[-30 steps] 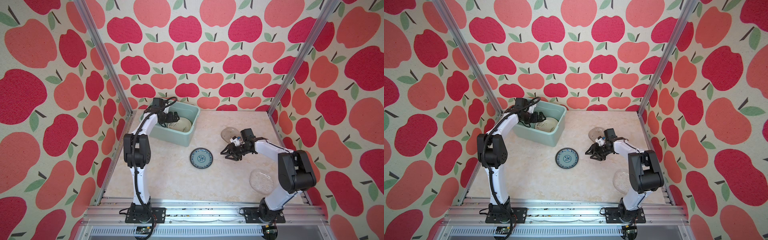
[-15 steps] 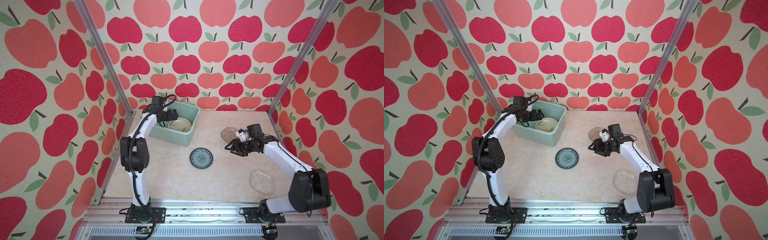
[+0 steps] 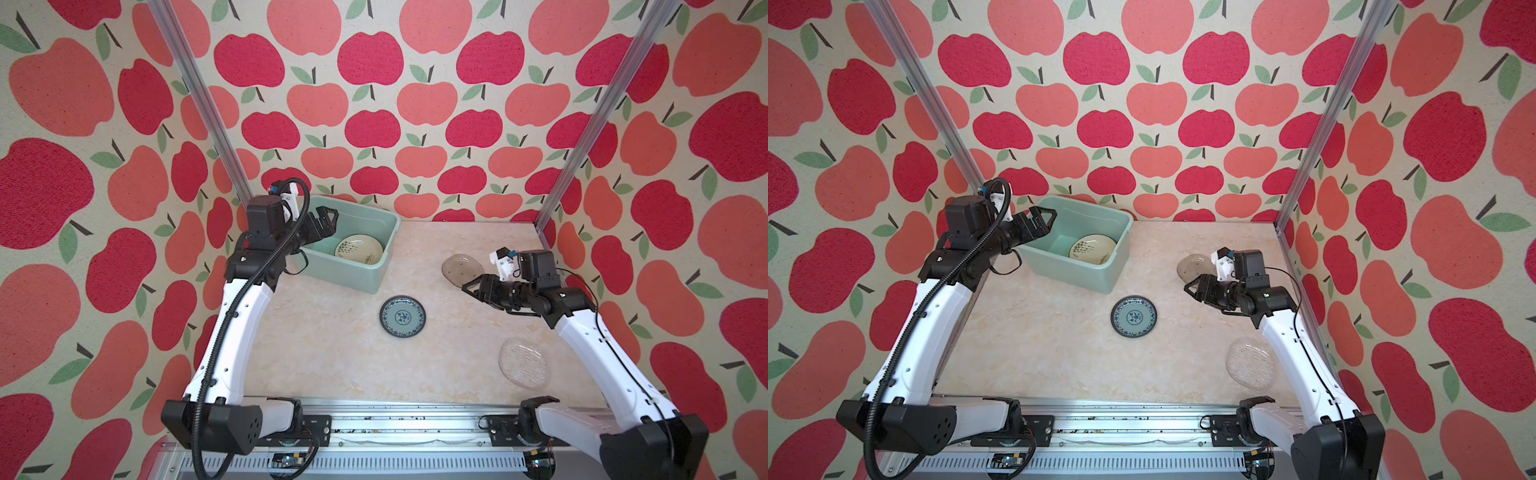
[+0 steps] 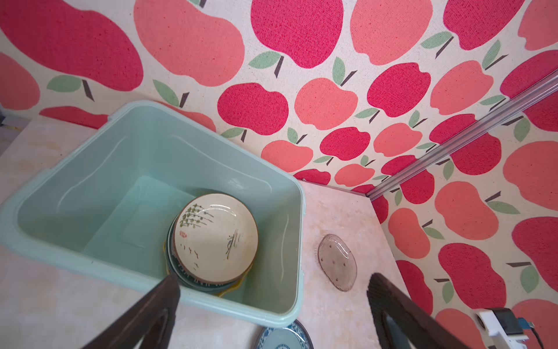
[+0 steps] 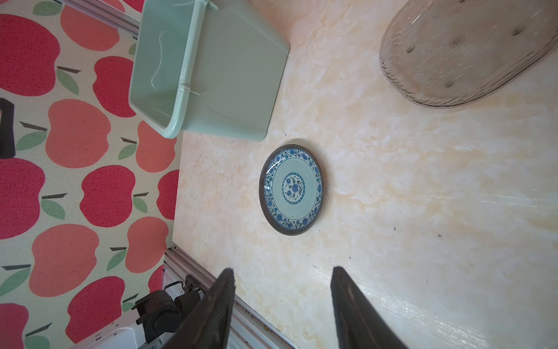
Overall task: Place the plates into the plastic bin on the countertop
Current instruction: 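Move the left gripper to the blue-and-white plate while the right gripper approaches it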
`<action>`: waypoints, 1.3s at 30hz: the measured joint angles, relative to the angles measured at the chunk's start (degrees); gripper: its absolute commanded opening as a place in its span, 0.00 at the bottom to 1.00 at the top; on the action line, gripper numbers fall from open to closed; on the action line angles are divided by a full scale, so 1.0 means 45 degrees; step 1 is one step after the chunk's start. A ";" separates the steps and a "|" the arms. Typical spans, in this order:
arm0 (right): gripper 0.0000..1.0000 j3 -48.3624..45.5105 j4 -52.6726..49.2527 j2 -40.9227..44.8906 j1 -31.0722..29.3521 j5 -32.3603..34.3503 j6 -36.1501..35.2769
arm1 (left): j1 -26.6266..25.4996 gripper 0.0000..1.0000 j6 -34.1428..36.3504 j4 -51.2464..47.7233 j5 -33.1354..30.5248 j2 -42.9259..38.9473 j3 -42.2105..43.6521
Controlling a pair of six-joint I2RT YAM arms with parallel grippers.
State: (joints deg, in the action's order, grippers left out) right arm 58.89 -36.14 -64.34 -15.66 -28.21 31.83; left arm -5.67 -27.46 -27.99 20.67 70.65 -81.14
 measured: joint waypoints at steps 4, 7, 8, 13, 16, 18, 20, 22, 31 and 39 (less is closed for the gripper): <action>0.54 0.0087 -0.0019 -0.0413 0.0000 -0.0316 0.0015 | -0.0214 0.99 -0.1598 -0.0345 0.1171 -0.1749 0.2929; 0.55 0.0495 -0.0185 -0.1326 -0.0039 -0.0539 -0.0112 | -0.0408 0.99 -0.2453 -0.0826 0.1996 -0.2356 0.4736; 0.55 0.0661 -0.0243 -0.1719 -0.0092 -0.0568 -0.0165 | -0.0437 0.99 -0.2715 -0.0869 0.2346 -0.2404 0.5280; 0.55 0.1229 -0.0364 -0.3648 -0.0801 -0.0554 -0.0291 | -0.0646 0.99 -0.3381 -0.0821 0.3619 -0.1661 0.7159; 0.56 0.1307 -0.0233 -0.4726 -0.1360 -0.0495 -0.0253 | -0.1073 0.99 -0.3410 -0.0753 0.3827 -0.0588 0.7378; 0.56 0.1418 -0.0141 -0.5537 -0.1695 -0.0418 -0.0112 | -0.1341 1.00 -0.3580 -0.0457 0.3891 0.0097 0.7441; 0.56 0.1632 -0.0039 -0.6319 -0.1894 -0.0379 0.0044 | -0.1549 1.00 -0.3954 0.0165 0.3959 0.0612 0.7664; 0.56 0.1962 0.0063 -0.7082 -0.1982 -0.0374 0.0233 | -0.1729 1.00 -0.4405 0.0942 0.3954 0.1122 0.8034; 0.55 0.4163 0.0374 -1.0059 -0.1996 -0.0223 0.0520 | -0.2293 0.98 -0.5411 0.3619 0.3968 0.4061 0.8451; 0.54 0.5251 0.0321 -1.2046 -0.2249 -0.0243 0.0801 | -0.2982 0.91 -0.5795 0.5571 0.5362 0.6047 0.7698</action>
State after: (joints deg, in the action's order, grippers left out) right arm 82.52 -34.70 -118.54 -25.78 -29.30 35.44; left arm -19.09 -53.54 -2.92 44.80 97.86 -46.50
